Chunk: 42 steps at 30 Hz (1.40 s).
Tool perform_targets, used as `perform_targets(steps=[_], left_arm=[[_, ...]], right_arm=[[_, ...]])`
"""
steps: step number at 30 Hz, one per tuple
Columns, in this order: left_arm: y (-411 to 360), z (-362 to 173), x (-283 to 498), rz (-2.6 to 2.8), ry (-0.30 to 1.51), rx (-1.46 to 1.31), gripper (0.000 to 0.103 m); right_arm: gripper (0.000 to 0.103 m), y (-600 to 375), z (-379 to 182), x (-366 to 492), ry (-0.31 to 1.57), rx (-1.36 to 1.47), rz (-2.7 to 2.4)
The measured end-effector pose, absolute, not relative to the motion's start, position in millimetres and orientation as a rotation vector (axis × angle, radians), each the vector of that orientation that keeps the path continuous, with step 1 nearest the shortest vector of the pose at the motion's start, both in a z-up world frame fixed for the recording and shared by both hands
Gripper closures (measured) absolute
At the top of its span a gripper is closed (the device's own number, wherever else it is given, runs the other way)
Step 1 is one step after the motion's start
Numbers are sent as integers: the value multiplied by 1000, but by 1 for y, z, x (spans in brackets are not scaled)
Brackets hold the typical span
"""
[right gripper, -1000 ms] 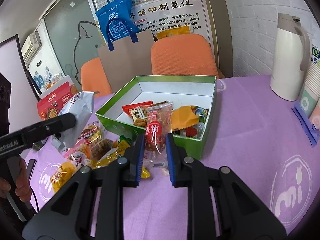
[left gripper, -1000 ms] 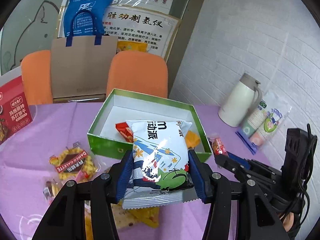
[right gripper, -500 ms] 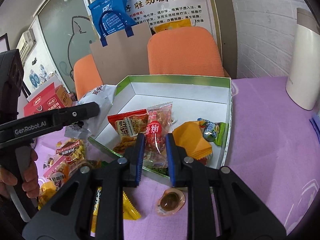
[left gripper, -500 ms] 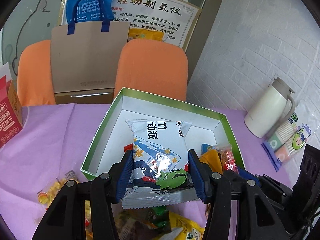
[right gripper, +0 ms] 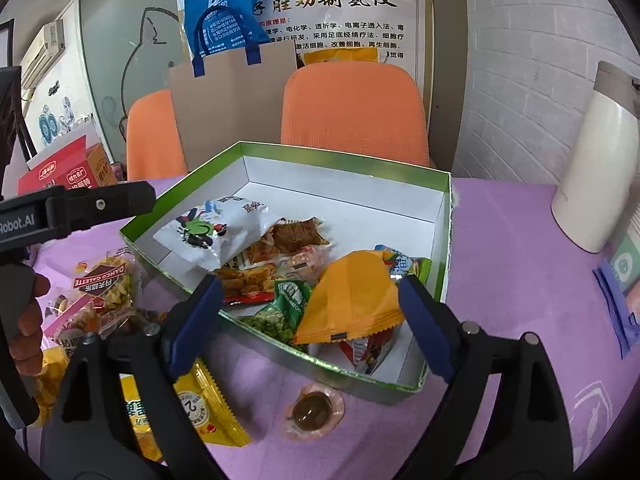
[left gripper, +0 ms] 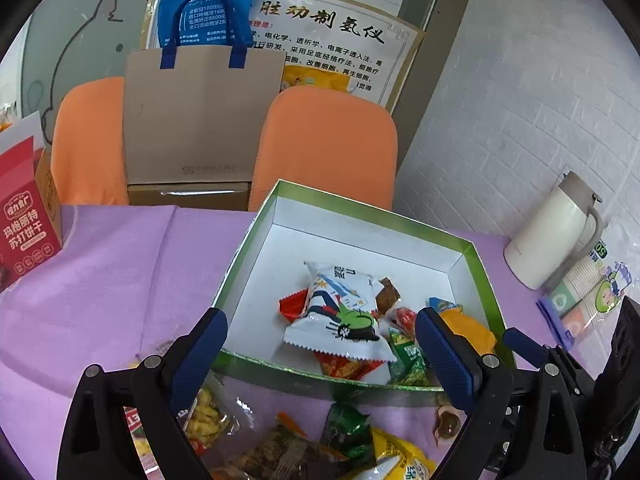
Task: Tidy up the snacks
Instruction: 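Move both open tools back to the snack pile, then grasp the yellow bread bag with the left tool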
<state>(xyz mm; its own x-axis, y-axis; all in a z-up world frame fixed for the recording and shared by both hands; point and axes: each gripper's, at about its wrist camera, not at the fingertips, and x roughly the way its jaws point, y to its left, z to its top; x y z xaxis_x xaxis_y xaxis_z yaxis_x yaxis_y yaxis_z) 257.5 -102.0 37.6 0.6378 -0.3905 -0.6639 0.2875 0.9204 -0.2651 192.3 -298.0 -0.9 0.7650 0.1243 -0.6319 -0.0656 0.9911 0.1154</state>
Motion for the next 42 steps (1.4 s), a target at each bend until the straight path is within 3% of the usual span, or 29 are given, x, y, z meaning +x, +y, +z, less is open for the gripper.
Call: perform_targets(steps=[4,17,33,42], left_arm=[[-90,51,233,-424,791,-157,6],[-22,89,123,-379,731,-158,6],[31,6,55,-319,809,-195,7],[37,-7,69,-347,823,-154,10]], right_arm=[[6,-297,16,170,686,129,111],[3,-283,52,73,613,182,127],[3,-227,1,57,732,233,259],[22,-181,-17,64,800,158,356]])
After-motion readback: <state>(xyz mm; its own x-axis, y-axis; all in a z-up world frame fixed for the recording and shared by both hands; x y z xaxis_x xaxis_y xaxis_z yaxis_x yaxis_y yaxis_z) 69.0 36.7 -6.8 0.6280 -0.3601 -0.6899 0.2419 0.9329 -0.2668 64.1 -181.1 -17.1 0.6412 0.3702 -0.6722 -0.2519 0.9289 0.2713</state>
